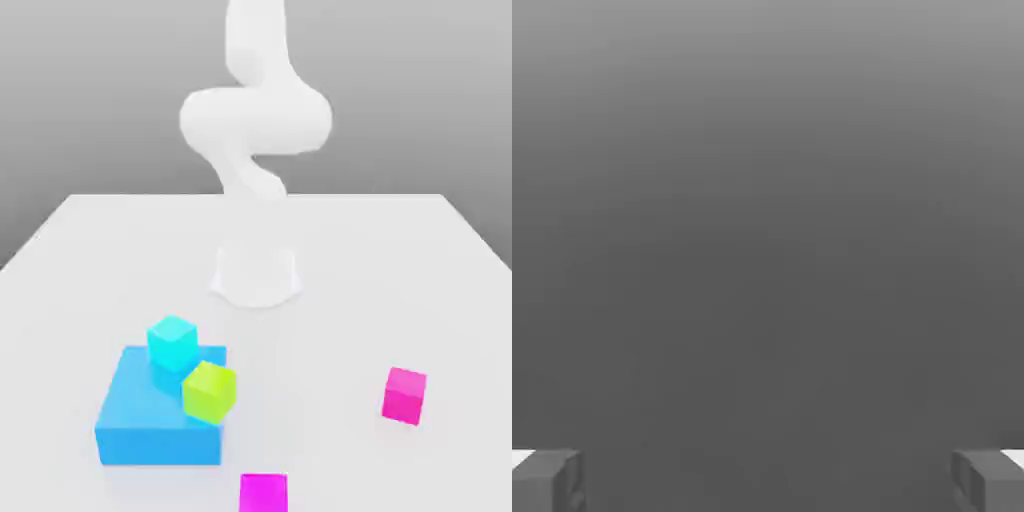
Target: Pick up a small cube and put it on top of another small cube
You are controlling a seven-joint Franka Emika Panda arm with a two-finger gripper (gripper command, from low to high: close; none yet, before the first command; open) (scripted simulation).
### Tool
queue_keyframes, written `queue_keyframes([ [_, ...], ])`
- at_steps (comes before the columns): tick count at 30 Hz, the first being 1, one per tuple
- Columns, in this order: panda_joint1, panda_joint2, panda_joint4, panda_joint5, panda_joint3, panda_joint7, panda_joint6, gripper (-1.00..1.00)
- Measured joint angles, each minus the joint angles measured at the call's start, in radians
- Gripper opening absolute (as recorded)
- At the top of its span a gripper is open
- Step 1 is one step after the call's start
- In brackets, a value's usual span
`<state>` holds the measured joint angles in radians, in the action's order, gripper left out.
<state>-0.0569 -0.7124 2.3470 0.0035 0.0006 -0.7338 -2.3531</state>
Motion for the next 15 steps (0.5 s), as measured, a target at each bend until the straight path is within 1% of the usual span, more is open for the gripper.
queue_keyframes([
  [11,-0.229,0.409,0.215,0.029,0.042,0.318,-0.247,0.00],
  [15,-0.291,0.553,0.292,0.029,0.079,0.424,-0.335,0.00],
])
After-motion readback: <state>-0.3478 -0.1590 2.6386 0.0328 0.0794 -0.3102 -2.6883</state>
